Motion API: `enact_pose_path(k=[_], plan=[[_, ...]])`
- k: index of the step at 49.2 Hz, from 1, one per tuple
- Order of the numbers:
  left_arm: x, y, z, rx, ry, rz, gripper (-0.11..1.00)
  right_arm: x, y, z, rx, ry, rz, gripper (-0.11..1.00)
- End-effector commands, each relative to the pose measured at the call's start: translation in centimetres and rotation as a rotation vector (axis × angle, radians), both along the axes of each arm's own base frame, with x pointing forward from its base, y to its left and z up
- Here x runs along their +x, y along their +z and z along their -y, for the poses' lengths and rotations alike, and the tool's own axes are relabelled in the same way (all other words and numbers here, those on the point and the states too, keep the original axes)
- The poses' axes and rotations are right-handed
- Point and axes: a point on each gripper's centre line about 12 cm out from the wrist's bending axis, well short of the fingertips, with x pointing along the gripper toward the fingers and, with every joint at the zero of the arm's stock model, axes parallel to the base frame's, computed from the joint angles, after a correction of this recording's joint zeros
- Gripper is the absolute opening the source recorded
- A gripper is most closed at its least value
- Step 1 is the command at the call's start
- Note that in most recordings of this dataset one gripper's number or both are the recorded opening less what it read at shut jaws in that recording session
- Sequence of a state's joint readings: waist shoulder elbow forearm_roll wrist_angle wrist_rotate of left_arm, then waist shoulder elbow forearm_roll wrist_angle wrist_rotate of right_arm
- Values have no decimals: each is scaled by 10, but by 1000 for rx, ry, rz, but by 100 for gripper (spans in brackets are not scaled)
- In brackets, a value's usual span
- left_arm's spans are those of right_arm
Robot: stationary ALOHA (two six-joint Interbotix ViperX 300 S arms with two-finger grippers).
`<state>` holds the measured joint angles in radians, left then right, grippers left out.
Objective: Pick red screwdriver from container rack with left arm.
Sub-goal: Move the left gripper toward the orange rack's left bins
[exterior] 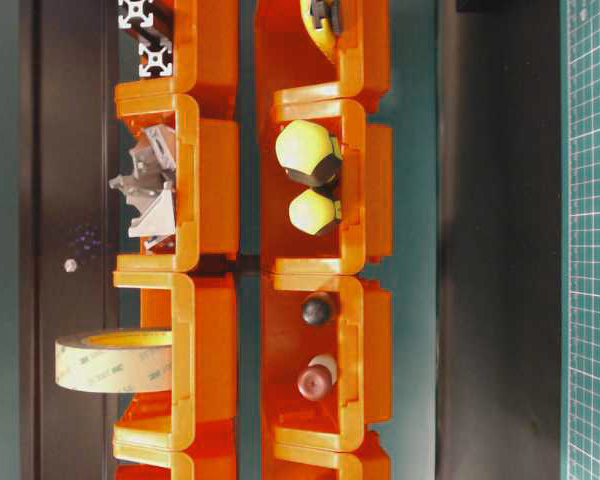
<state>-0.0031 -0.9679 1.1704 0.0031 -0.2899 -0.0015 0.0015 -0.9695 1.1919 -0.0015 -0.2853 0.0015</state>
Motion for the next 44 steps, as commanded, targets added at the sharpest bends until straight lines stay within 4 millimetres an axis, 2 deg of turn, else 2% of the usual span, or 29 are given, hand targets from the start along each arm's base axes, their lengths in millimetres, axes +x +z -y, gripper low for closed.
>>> enact_pose_path(k=[1, 4, 6, 8, 22, 37, 44], plan=[[8, 22, 8, 7, -41, 14, 6, 4, 13, 1, 15, -8, 40, 2], [15, 35, 8, -15, -42, -7, 5, 4, 15, 2, 21, -11, 52, 6], [18, 42, 8, -18, -42, -25, 0, 3, 16, 2, 25, -14, 63, 1], [22, 46, 9, -17, -44, -54, 0, 3, 18, 2, 27, -15, 74, -1], [49, 66, 19, 69, -69, -318, 0, 4, 21, 4, 38, -26, 91, -1], [85, 56, 31, 326, -124, -670, 0, 4, 18, 5, 45, -29, 68, -1], [97, 50, 30, 451, -100, -720, 0, 3, 18, 4, 45, -28, 66, -1]])
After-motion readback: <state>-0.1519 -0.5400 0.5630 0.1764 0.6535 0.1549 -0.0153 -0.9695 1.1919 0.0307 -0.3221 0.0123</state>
